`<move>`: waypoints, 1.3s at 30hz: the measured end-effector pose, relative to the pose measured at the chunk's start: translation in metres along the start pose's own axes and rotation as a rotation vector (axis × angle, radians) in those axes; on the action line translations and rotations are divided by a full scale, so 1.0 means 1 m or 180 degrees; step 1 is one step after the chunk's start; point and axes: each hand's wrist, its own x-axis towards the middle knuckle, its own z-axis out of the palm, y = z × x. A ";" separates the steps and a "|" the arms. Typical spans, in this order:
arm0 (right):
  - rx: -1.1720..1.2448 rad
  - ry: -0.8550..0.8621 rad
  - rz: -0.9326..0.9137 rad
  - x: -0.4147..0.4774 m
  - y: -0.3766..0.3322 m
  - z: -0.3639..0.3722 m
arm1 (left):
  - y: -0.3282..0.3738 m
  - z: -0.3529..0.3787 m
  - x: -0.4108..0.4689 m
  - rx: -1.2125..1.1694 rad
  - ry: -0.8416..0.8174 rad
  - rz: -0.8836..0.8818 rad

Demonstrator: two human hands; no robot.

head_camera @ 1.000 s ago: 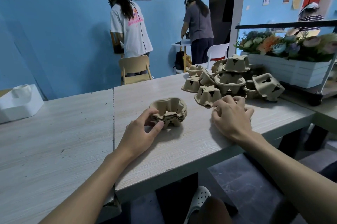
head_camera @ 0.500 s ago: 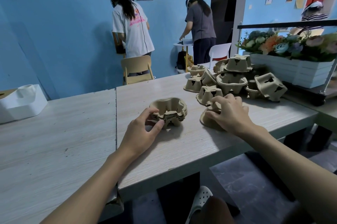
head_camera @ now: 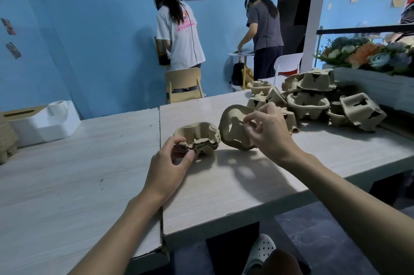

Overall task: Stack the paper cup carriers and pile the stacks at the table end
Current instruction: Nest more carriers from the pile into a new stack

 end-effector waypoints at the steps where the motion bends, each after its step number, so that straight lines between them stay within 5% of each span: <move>1: -0.0005 -0.0055 -0.0007 0.000 -0.001 0.001 | -0.003 0.001 -0.002 0.0051 0.0019 -0.0005; 6: 0.0573 -0.0525 0.0071 -0.004 -0.001 0.007 | -0.005 0.001 -0.005 0.0152 0.0070 0.0065; 11: 0.0944 -0.0254 0.0159 -0.006 -0.006 0.010 | -0.005 0.001 -0.005 0.0200 0.0110 0.0077; 16: 0.0405 -0.0045 -0.0241 0.002 -0.007 0.018 | -0.005 0.001 -0.005 0.0174 0.0191 0.0056; 20: -0.0020 -0.0601 -0.0657 0.003 -0.008 0.019 | -0.007 0.002 -0.005 0.0184 0.0252 0.0059; 29: -0.0926 -0.0964 -0.0011 -0.011 0.013 -0.007 | -0.006 0.001 -0.005 0.0212 0.0233 0.0057; 35: -0.0111 -0.1114 0.0323 -0.013 0.029 0.006 | -0.003 0.001 -0.004 0.0181 0.0217 0.0005; 39: 0.0019 -0.0531 0.0483 -0.009 0.031 0.010 | -0.003 0.000 -0.005 0.0143 0.0211 0.0007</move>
